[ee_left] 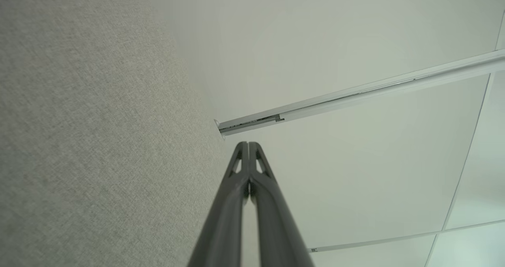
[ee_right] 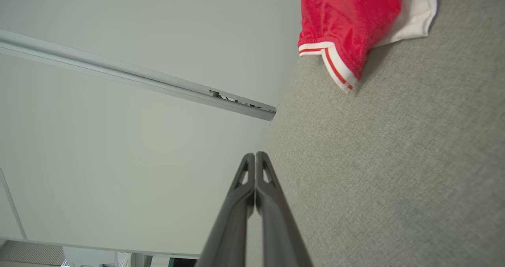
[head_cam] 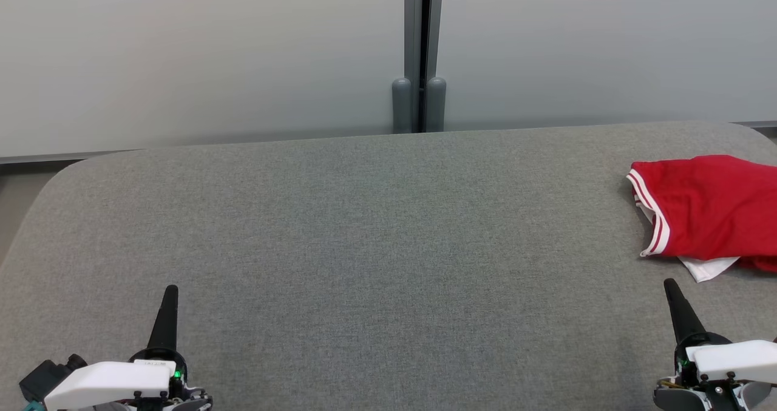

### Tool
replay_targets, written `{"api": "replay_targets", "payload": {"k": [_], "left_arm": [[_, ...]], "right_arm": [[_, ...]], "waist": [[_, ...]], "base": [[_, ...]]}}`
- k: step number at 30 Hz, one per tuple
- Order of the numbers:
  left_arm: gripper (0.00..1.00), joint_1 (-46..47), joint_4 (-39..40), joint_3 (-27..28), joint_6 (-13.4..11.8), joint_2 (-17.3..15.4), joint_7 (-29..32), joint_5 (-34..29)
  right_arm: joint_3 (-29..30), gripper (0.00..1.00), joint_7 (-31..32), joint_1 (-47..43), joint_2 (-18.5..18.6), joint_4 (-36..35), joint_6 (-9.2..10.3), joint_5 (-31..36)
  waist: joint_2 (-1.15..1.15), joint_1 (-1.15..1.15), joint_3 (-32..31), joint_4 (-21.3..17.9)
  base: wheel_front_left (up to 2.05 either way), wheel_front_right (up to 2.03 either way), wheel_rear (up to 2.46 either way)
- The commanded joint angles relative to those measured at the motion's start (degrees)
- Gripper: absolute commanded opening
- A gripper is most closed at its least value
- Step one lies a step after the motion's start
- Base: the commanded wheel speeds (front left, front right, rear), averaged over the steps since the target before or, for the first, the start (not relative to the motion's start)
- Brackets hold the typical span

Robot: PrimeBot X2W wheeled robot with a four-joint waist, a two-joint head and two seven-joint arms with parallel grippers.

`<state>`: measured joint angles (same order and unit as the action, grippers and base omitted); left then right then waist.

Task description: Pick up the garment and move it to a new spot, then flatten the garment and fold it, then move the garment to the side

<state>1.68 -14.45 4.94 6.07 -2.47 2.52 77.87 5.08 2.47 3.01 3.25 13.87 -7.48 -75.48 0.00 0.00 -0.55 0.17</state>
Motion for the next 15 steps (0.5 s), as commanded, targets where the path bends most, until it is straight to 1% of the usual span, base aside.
{"api": "replay_targets", "payload": {"k": [1, 15], "left_arm": [[0.00, 1.52, 0.46, 0.44, 0.51, -0.38, 0.28, 1.12], [0.00, 3.10, 0.49, 0.98, 1.00, -0.46, 2.00, 6.94]], "right_arm": [[0.35, 0.00, 0.44, 1.01, 0.15, -0.16, -0.02, -1.39], [0.93, 0.00, 2.12, 2.13, -0.05, -0.01, -0.02, -8.02]], "waist": [[0.00, 0.00, 0.02, -0.01], [0.00, 0.00, 0.30, -0.07]], "base": [[0.00, 0.00, 0.00], [0.00, 0.00, 0.00]]}}
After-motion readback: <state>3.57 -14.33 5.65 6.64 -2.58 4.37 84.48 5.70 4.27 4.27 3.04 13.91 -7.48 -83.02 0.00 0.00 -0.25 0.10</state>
